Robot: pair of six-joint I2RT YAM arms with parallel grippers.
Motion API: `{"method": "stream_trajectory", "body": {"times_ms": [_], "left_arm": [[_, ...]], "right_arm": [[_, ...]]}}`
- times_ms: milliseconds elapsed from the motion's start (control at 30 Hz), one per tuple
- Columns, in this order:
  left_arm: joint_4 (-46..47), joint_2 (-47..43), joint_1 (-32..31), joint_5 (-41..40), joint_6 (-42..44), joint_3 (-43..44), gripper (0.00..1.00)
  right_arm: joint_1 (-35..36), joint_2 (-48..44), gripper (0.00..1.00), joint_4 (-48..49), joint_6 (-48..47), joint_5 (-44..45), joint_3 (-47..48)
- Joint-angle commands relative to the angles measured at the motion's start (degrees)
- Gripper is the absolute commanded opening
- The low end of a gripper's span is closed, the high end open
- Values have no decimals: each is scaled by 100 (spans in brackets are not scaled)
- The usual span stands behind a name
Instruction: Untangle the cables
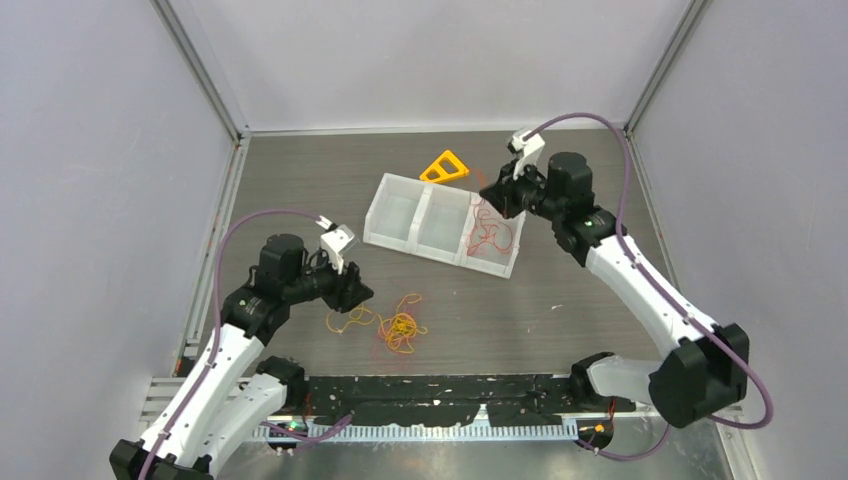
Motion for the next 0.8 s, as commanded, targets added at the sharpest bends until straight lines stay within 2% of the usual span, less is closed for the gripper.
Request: {"method": "stream_trajectory", "body": {"times_ms": [0, 300, 467, 567, 767], "left_arm": [[250, 17, 38, 136, -18, 237, 47], [98, -34, 38, -26, 99, 109, 47], [91, 24, 38, -70, 143, 90, 47], [63, 68, 38, -41, 154, 143, 47], [65, 5, 38, 26, 187, 97, 47]], "right_arm": [[-135, 401, 5, -415, -261, 167, -460], [-191, 1561, 5, 408, -921, 739, -899], [-291, 2195, 5, 157, -917, 642, -384], [-354, 2195, 5, 79, -814, 549, -201], [-379, 1402, 5, -234, -701, 107, 44]]}}
